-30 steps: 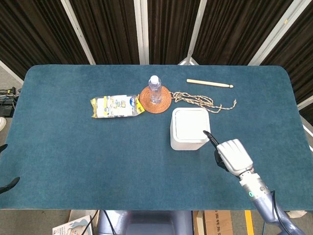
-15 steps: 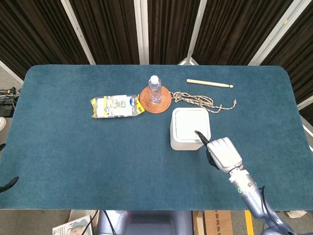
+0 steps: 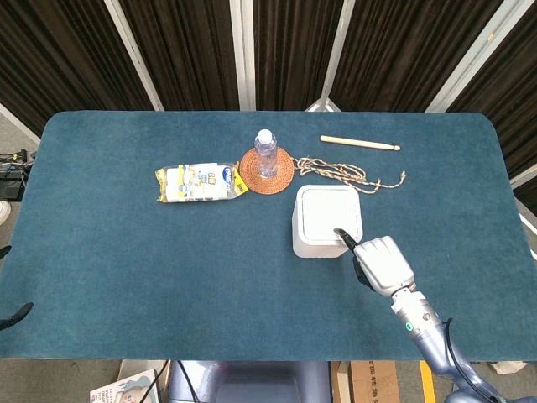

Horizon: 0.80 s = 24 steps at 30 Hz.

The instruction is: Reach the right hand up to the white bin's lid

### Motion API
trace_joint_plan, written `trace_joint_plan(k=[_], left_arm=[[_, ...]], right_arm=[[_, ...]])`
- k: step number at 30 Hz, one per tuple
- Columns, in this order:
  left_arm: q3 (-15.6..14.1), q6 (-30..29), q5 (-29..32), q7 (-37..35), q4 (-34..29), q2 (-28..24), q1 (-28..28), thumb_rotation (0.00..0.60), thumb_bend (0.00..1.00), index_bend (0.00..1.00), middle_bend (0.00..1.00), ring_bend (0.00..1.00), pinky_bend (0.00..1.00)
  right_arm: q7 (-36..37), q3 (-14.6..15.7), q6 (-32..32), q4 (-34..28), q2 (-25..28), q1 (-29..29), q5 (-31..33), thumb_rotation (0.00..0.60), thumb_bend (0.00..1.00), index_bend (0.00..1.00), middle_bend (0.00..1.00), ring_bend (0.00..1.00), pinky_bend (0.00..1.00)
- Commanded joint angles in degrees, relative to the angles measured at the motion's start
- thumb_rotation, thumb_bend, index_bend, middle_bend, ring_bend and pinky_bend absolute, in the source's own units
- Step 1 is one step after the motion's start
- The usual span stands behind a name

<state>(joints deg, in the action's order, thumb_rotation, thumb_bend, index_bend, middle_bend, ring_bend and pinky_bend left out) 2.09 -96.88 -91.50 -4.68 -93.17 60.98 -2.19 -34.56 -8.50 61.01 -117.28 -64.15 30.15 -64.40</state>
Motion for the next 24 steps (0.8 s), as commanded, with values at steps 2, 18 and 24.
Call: trace_joint_plan(k=[2, 18, 24], left_arm=[[0.0, 0.1, 0.1, 0.1, -0.1, 0.0, 0.0, 0.6, 0.16, 0.15, 0.0, 0.0, 0.0], [0.1, -0.1, 0.3, -0.3, -0.1, -0.2, -0.2, 0.6, 0.16, 0.15, 0.0, 0.0, 0.0], [0.0, -0.1, 0.3, -0.1, -0.3, -0.1, -0.2, 0.6, 0.16, 0.15, 0.0, 0.0, 0.0]], right_arm=[[-0.1, 0.3, 0.0, 0.2, 0.0, 0.2, 0.1, 0.6, 0.8, 0.38, 0.84, 0.86, 0.8], [9.4, -1.4, 6.4, -2.9, 2.5, -2.5, -4.2, 0.6, 0.68, 0.14, 0.53, 0.65, 0.73], [17.2, -0.1, 13.1, -1.4, 5.6, -8.2, -9.3, 0.6, 0.51, 0.08, 0.21, 0.38, 0.5]])
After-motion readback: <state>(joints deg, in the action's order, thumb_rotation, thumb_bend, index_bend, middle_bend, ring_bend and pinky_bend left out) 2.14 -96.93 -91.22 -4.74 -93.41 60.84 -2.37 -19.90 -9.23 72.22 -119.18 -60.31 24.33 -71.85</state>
